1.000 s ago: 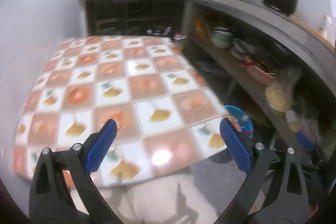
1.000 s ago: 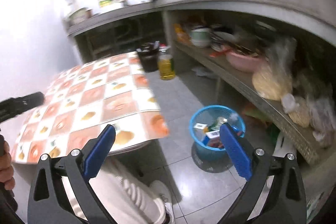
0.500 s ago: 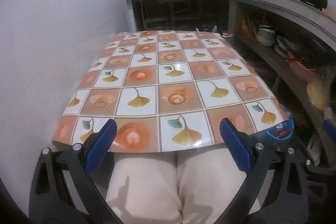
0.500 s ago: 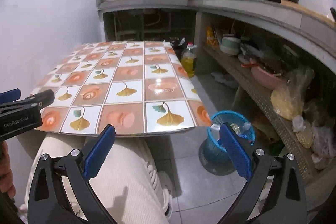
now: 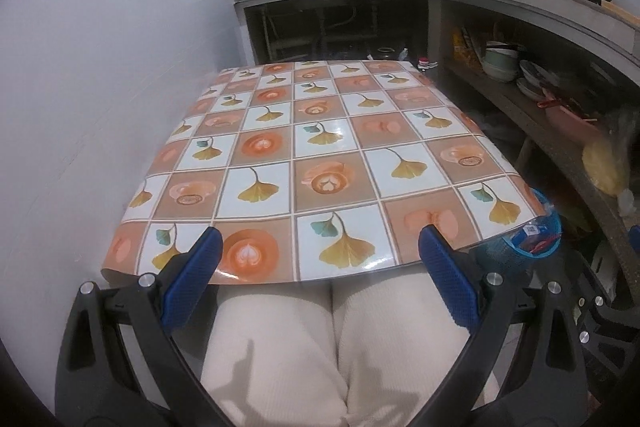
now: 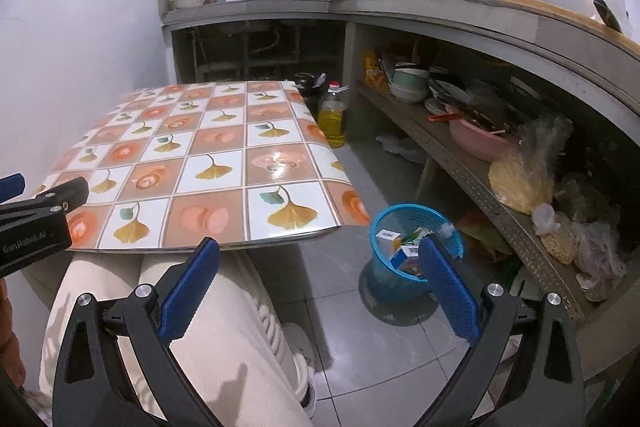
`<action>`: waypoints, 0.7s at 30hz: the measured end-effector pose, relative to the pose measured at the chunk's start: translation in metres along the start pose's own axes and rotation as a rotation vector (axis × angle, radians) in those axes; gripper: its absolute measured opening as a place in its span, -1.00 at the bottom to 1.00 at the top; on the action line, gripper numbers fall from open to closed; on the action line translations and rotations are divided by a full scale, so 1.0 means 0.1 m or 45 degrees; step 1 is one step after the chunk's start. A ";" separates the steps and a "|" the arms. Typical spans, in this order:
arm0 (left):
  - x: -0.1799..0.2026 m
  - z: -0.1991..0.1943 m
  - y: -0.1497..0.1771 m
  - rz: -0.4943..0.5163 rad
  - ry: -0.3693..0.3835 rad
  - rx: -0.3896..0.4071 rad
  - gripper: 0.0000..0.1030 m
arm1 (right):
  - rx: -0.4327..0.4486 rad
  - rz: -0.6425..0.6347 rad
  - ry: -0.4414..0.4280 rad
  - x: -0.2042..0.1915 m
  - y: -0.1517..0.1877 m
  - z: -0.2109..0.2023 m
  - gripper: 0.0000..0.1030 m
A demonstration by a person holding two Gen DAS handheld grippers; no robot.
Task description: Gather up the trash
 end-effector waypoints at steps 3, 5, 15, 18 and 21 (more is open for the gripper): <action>0.01 0.03 0.00 -0.009 0.022 -0.025 0.83 | -0.008 -0.002 0.019 0.01 0.01 0.01 0.87; 0.00 0.03 0.01 -0.018 0.035 -0.025 0.83 | -0.012 -0.001 0.025 0.02 0.02 0.01 0.87; 0.09 0.04 -0.02 0.010 0.125 -0.015 0.83 | -0.014 0.039 0.071 0.06 0.03 -0.01 0.87; 0.10 0.07 -0.02 0.004 0.148 -0.033 0.83 | -0.012 0.041 0.081 0.07 0.03 -0.02 0.87; 0.09 0.10 -0.02 -0.004 0.153 -0.048 0.83 | -0.015 0.045 0.083 0.07 0.03 -0.02 0.87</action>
Point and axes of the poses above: each gripper's, at about its wrist camera, not at the fingertips, and z roughly the way its jaws point, x to its right, y to its underside, the point moved 2 cm from there along z, roughly the way its jaws point, and after that the axes turned 6 degrees about z, right-handed, at the moved point
